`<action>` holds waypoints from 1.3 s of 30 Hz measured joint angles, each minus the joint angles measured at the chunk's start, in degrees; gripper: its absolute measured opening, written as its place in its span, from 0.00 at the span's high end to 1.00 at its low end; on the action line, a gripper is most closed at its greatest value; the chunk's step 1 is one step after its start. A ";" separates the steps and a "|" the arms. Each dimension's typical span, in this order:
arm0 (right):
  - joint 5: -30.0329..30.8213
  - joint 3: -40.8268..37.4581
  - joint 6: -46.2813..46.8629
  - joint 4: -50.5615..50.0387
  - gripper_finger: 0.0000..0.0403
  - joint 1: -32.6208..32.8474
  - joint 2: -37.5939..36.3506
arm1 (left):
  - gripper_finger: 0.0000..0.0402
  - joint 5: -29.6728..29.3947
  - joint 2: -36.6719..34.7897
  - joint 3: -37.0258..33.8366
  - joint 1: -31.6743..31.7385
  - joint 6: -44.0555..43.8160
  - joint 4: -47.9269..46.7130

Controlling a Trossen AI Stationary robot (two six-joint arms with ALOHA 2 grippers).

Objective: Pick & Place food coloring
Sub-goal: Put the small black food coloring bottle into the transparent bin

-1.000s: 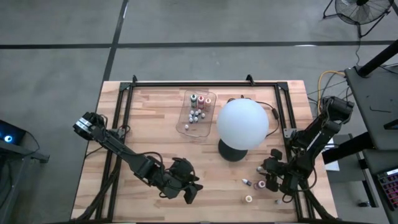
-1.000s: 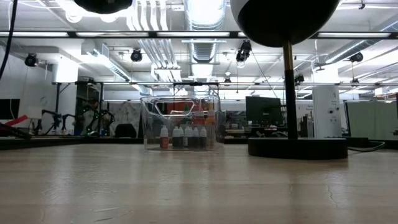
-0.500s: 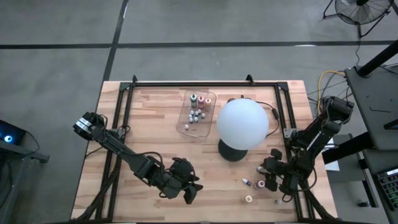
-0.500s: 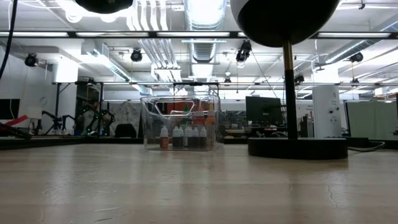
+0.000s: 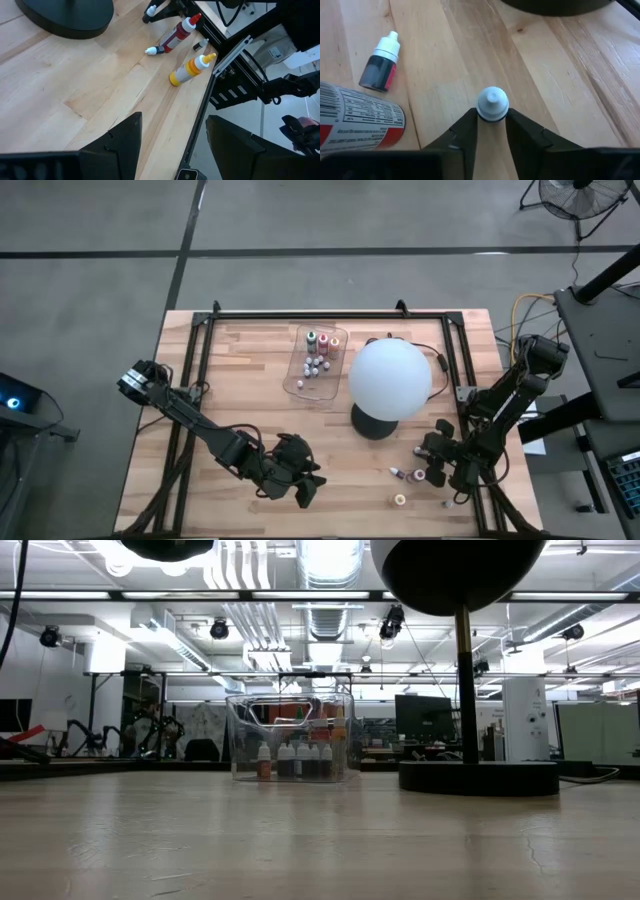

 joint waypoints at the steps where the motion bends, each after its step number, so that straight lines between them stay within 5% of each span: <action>1: 0.00 0.00 0.05 0.00 0.79 0.00 -0.02 | 0.52 0.00 0.00 0.00 0.00 -0.01 0.00; 14: -4.21 4.57 -0.69 -3.39 0.88 0.07 -0.98 | 0.52 1.72 -0.02 -0.55 0.03 1.32 -0.10; 32: -4.72 30.22 -3.05 -41.14 0.88 0.84 -2.65 | 0.52 1.16 -0.02 -0.55 0.04 2.66 0.16; 39: -4.56 41.80 -9.90 -44.69 0.88 0.83 -2.54 | 0.52 0.13 -0.02 -0.55 0.04 7.13 5.30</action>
